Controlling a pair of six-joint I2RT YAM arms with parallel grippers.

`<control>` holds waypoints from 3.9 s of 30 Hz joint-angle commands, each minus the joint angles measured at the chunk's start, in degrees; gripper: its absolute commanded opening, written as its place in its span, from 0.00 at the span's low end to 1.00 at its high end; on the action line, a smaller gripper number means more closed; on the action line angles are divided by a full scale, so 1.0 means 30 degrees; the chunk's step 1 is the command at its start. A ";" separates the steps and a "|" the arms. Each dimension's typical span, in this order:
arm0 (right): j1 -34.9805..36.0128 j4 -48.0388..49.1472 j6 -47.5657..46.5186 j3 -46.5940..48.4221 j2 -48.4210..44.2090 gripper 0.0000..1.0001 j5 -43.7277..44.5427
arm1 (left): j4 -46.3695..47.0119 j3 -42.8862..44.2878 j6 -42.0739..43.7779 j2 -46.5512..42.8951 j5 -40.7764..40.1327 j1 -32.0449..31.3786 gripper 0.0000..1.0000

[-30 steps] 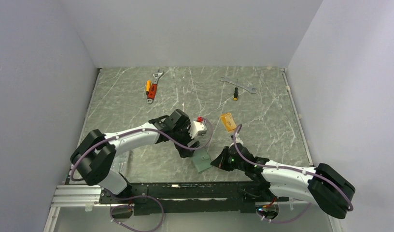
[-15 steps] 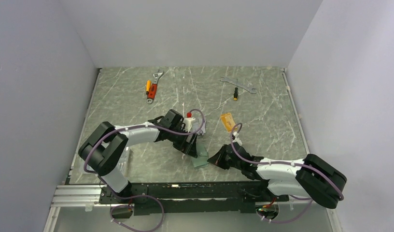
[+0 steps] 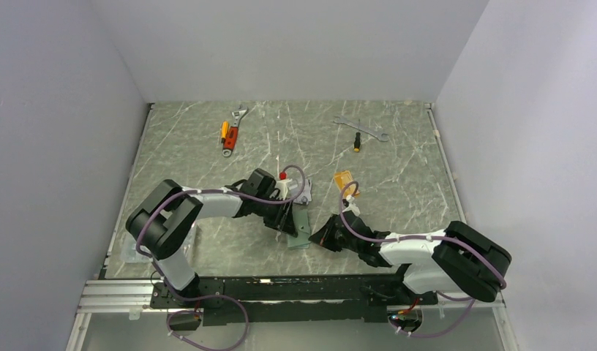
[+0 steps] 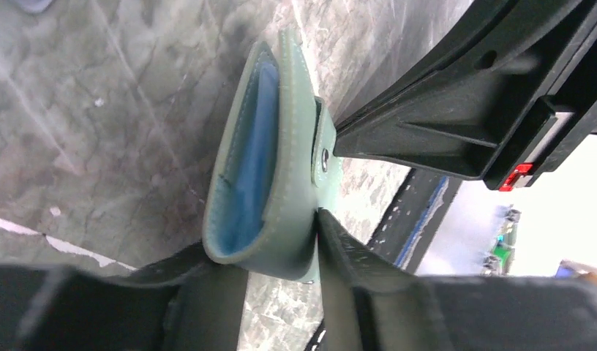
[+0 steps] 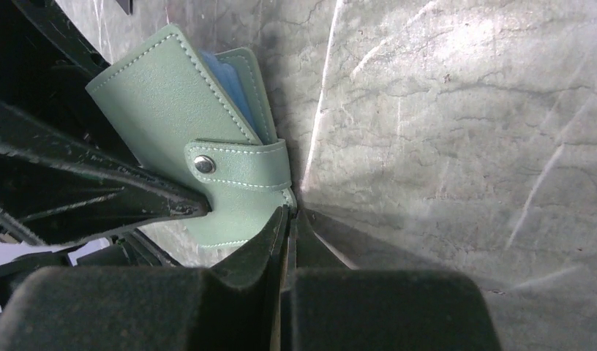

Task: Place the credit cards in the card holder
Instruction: Pick up the card holder from the center of the board, then open the card holder.

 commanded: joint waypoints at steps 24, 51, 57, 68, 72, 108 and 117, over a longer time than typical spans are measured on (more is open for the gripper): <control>0.3921 -1.2237 -1.2391 0.8754 -0.4898 0.65 1.1297 | -0.9869 0.7090 0.2815 -0.2500 0.3401 0.3058 0.00; 0.6940 -0.5625 -2.4513 0.9800 -0.3170 0.60 1.2643 | -0.9867 0.7339 0.0835 -0.2270 0.7276 0.4367 0.00; 0.6937 -0.3898 -2.6434 0.9690 -0.1837 0.60 1.3630 | -0.9487 0.7031 0.0472 -0.2450 0.7782 0.4348 0.00; 0.6964 -0.0129 -3.0568 0.8966 0.0313 0.51 1.4989 | -0.8649 0.6594 -0.0481 -0.2935 0.9054 0.4389 0.00; 0.6994 0.2842 -3.2822 0.8304 0.1196 0.35 1.6080 | -0.8416 0.6510 -0.0709 -0.2909 0.9513 0.4378 0.00; 0.5727 -1.1400 -0.9445 0.8105 -0.3437 0.11 1.7844 | -0.8321 0.5131 0.2500 -0.1680 0.5092 0.3434 0.00; 0.4686 -1.1259 -0.8358 0.7234 -0.6758 0.66 1.2372 | -0.6924 0.5530 0.3687 -0.0810 0.3576 0.1654 0.00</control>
